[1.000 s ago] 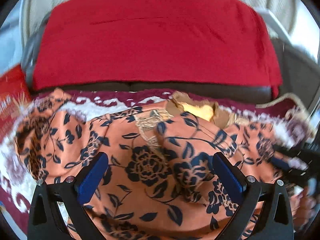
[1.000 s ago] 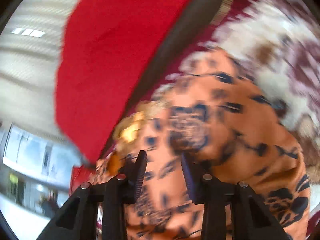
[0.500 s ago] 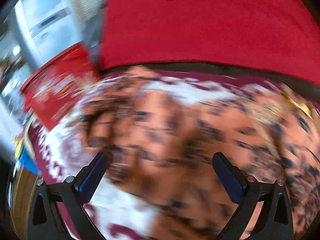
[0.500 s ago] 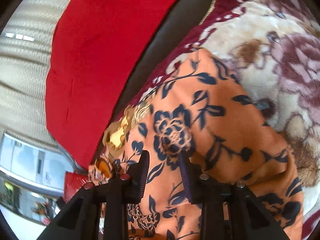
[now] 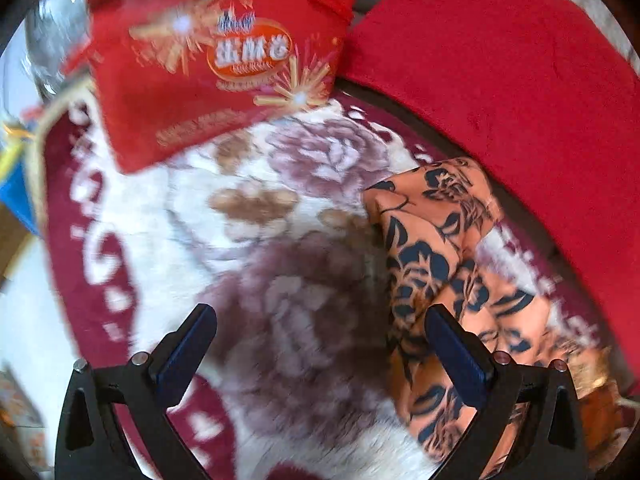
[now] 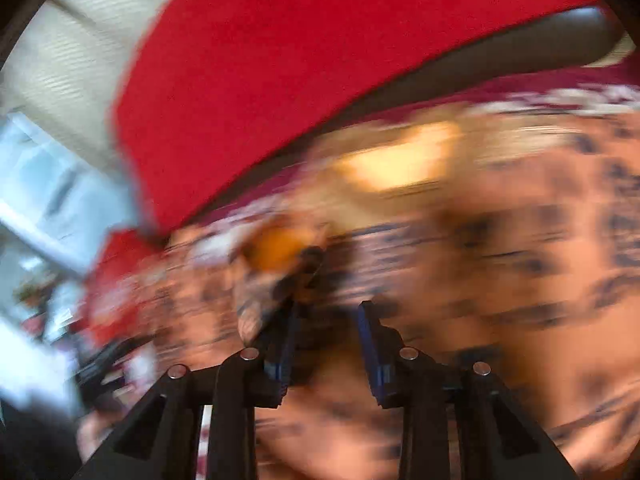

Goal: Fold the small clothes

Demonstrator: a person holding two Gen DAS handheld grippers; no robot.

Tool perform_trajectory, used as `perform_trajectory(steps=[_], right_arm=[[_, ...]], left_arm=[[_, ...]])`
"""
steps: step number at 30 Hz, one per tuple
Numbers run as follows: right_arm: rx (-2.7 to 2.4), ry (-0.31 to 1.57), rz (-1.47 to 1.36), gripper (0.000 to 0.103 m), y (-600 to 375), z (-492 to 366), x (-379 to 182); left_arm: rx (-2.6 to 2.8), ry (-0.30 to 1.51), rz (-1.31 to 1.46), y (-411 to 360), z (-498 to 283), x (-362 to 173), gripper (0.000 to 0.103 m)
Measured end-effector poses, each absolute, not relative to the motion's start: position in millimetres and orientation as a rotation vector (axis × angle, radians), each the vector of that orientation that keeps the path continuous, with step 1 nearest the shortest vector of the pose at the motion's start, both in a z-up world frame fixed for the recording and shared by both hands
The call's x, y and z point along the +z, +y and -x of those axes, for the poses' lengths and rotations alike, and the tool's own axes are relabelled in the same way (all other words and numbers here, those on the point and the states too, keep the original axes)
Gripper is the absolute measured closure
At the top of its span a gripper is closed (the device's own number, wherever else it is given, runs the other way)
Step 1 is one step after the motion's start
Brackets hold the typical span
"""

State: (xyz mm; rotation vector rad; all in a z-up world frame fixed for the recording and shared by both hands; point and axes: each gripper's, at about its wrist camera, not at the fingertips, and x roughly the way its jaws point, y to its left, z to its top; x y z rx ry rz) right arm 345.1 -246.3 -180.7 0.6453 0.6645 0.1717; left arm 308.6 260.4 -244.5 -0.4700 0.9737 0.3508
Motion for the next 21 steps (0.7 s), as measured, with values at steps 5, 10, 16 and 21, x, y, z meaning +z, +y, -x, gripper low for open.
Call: perform_trajectory(steps=[5, 10, 16, 21], right_arm=[[0.312, 0.599, -0.52, 0.069, -204.3, -335.1, -153.6], [0.271, 0.71, -0.426, 0.069, -206.8, -338.4, -179.8], [0.264, 0.811, -0.502, 0.069, -222.3, -344.3, -206.5], [0.253, 0.81, -0.455, 0.069, -224.5, -329.2, -196.4]], left_arm=[[0.385, 0.825, 0.625, 282.0, -297.0, -234.0, 0.001], [0.27, 0.863, 0.648, 259.3, -310.3, -245.2, 0.0], [0.224, 0.964, 0.577, 219.1, -342.5, -270.3, 0.0], [0.116, 0.925, 0.542, 204.9, -352.6, -264.0, 0.089]])
